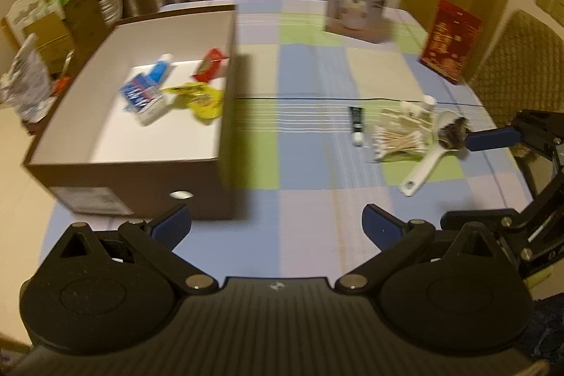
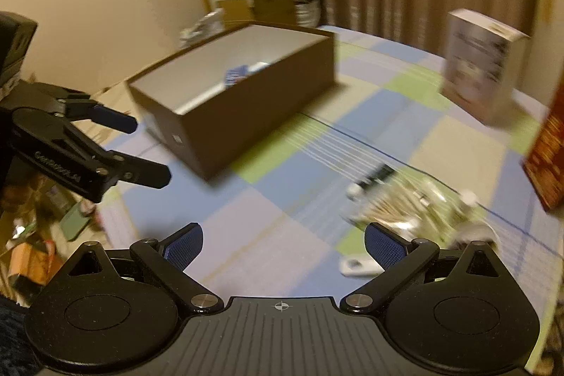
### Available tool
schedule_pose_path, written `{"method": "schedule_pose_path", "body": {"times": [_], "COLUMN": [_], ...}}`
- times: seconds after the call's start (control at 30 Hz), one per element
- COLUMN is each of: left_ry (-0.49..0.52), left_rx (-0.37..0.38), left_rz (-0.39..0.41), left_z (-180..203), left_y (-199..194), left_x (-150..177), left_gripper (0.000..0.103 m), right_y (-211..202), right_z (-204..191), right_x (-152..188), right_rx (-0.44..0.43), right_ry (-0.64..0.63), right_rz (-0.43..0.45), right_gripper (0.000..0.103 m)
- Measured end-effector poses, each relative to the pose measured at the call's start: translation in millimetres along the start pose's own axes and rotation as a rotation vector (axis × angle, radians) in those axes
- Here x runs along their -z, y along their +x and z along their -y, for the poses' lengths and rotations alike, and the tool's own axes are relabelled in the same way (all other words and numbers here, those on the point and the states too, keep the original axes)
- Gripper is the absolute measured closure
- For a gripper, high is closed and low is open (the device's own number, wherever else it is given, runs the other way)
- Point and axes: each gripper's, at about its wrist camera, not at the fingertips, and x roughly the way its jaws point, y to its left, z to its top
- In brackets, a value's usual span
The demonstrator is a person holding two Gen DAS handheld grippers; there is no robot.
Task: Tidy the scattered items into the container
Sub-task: 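Withdraw both tools from the box toward the remaining items on the table, then grasp the dark scrunchie on the spoon with the right tool while the left tool approaches the cotton swab bag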
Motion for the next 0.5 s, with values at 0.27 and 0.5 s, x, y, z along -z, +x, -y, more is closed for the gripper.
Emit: {"method": "schedule_pose_path", "body": {"times": [0.27, 0.5], "left_ry": [0.085, 0.140], "left_rx": [0.091, 0.148], "left_rz": [-0.006, -0.009], "left_z": [42.6, 69.7], "left_y": [23.0, 45.3], "left_x": [-11.2, -19.7], "left_gripper": [0.002, 0.004], "right_y": [-26.6, -37.7], "right_z": [32.6, 64.3], "right_x": [24.8, 43.0], "right_rx": [0.133, 0.240], "right_ry": [0.110, 0.231], "right_rz": [0.007, 0.014], "right_gripper": [0.000, 0.000]}}
